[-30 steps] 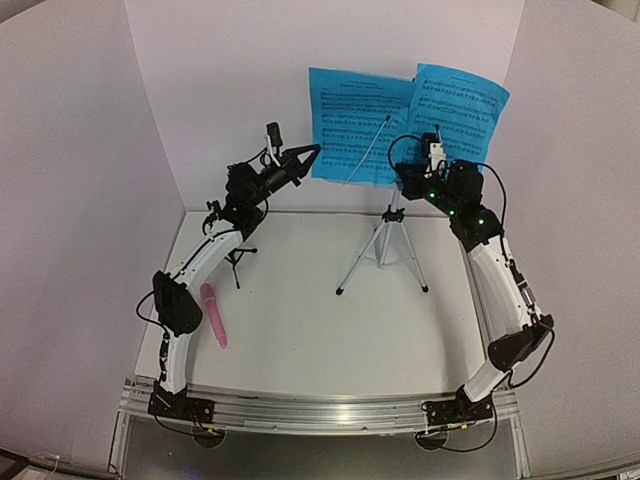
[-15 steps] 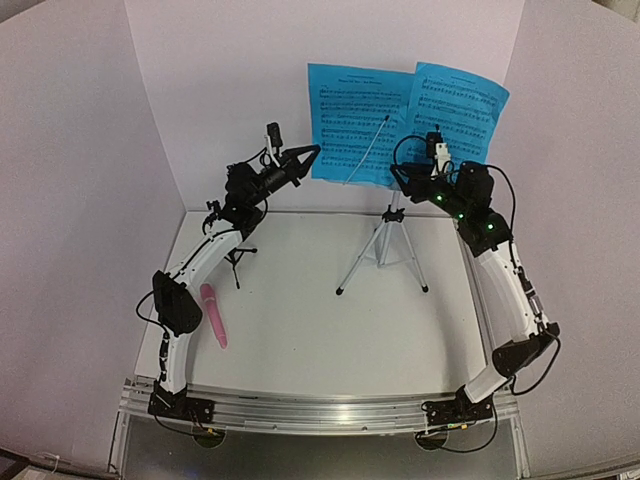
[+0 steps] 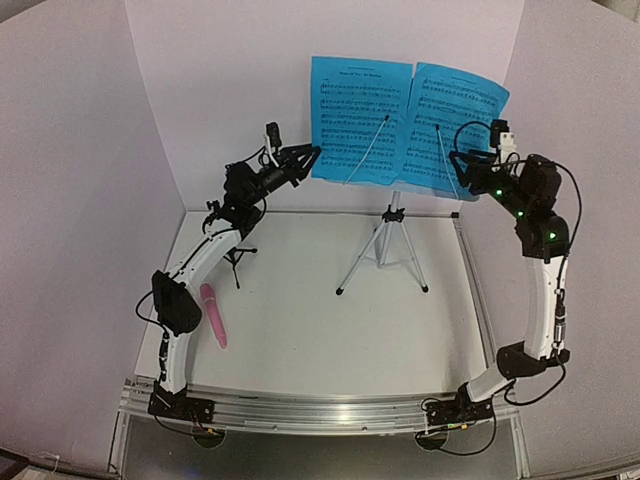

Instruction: Set up the instrument practice props

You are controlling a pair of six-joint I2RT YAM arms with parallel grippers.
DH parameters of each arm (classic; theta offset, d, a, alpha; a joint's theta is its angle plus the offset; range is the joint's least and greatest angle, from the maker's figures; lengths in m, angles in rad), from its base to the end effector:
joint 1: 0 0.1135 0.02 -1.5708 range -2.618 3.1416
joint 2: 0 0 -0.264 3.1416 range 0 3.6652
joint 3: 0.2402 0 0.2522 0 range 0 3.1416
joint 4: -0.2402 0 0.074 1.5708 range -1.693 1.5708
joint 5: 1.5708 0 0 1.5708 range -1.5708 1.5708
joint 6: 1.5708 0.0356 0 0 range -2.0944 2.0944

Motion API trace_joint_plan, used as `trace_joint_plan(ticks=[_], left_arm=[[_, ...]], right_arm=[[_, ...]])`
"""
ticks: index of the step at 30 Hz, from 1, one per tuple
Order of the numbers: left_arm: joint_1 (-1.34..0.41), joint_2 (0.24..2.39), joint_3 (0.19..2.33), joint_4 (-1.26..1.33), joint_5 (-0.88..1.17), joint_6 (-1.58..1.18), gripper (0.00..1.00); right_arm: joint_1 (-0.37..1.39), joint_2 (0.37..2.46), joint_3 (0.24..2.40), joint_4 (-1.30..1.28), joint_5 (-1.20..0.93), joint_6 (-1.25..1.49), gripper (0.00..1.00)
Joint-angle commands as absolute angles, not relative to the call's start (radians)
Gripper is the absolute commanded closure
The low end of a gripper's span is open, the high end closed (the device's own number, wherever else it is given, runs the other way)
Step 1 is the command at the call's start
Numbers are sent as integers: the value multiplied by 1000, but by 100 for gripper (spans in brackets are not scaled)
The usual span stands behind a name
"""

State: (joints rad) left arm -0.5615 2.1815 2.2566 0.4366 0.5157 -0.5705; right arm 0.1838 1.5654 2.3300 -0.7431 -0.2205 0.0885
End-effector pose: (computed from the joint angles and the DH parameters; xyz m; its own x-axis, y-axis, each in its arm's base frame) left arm 0.4162 -0.2825 0.4594 -0.0979 -0.4935 -0.8642 0.9200 0.2863 -0.2676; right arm 0.2567 0.0556 0.5927 -0.0137 0.0852 -0.9963 -0.3936 0.9154 0.0837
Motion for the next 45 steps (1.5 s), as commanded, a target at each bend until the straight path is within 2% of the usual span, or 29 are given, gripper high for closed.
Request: trace_joint_plan(ticks=[1, 6, 10, 16, 22, 26, 37, 45], left_arm=[[-550, 2099, 2266, 447, 550, -540, 66], [-545, 2064, 2232, 437, 582, -510, 50], [-537, 2032, 2202, 417, 601, -488, 42], [-522, 1971, 2120, 407, 633, -456, 40], [-507, 1958, 2112, 382, 641, -452, 39], [-505, 1950, 2107, 375, 647, -451, 39], [-483, 1925, 2044, 361, 664, -453, 32], [-474, 1912, 2030, 350, 667, -444, 30]], right_arm=[[97, 1606, 2446, -824, -171, 42, 37], [11, 1675, 2588, -793, -137, 25, 37], [-80, 1712, 2609, -683, -130, 64, 40], [-142, 1696, 2568, -505, -255, 111, 46], [-177, 1721, 2559, -483, -430, 113, 45], [-197, 1737, 2552, -457, -394, 98, 46], [-205, 1785, 2572, -359, -457, 87, 53], [-205, 1816, 2576, -321, -499, 128, 65]])
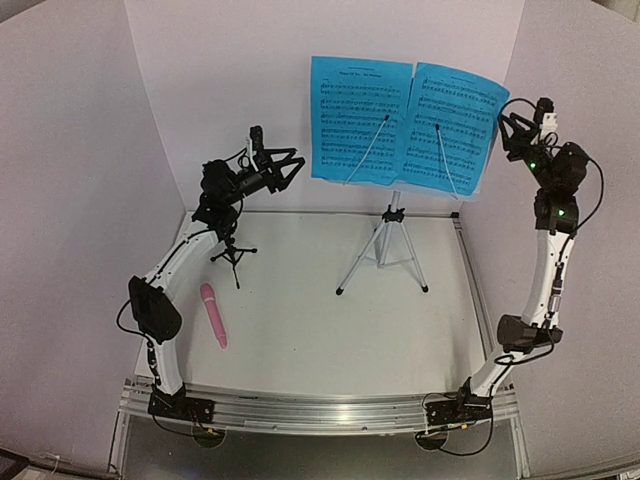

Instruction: Set up the instrument practice props

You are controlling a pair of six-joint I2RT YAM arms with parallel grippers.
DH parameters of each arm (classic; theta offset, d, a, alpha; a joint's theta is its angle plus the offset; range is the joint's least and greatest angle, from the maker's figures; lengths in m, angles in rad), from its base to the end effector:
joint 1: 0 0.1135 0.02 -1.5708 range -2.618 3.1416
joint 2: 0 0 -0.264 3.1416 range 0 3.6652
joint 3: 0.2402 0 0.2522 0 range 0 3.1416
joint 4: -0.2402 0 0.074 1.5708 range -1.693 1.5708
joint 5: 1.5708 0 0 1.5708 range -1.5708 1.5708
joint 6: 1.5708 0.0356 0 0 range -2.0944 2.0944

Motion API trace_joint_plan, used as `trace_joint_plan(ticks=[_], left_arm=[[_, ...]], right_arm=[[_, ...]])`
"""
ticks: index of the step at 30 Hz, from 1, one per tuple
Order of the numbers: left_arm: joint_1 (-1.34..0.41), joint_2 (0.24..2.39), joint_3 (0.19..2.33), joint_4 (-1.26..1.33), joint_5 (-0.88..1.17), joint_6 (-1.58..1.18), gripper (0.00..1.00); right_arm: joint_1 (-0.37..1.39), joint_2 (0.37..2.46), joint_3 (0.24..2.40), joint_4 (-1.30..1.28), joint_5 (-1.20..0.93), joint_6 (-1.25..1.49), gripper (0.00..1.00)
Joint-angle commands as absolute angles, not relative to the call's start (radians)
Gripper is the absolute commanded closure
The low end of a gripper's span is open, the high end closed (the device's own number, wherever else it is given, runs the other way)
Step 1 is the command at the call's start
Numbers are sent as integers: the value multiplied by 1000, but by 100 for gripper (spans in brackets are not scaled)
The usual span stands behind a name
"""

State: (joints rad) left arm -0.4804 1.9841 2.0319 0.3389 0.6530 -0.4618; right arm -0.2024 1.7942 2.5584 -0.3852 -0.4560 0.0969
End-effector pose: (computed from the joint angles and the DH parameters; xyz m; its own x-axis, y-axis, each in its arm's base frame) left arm 0.4002 -0.2330 0.4655 -0.0865 -0.3540 -0.9312 0.9244 0.3201 -0.2075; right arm 0.3090 -0.0474 0.6230 0.3394 0.0190 -0.9404 -0.2543 0.9644 -0.0723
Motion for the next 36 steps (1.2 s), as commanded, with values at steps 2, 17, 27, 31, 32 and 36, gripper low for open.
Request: trace_joint_plan(ticks=[2, 17, 27, 31, 32, 36], left_arm=[[-474, 1914, 2032, 350, 666, -445, 30], [-472, 1926, 2044, 349, 670, -454, 30], [-472, 1934, 2054, 347, 665, -461, 30], [-472, 1941, 2061, 345, 663, -469, 29], [-472, 1941, 2061, 345, 664, -471, 30], [-472, 1941, 2057, 343, 671, -471, 29]], right_arm=[[-205, 1822, 2575, -317, -513, 144, 67], [-205, 1807, 2535, -301, -563, 164, 73], [-205, 1805, 2530, -299, -594, 173, 82], [-205, 1773, 2499, -296, -551, 136, 72], [-205, 1760, 2488, -296, -532, 120, 70], [-206, 1716, 2455, -289, -500, 53, 68]])
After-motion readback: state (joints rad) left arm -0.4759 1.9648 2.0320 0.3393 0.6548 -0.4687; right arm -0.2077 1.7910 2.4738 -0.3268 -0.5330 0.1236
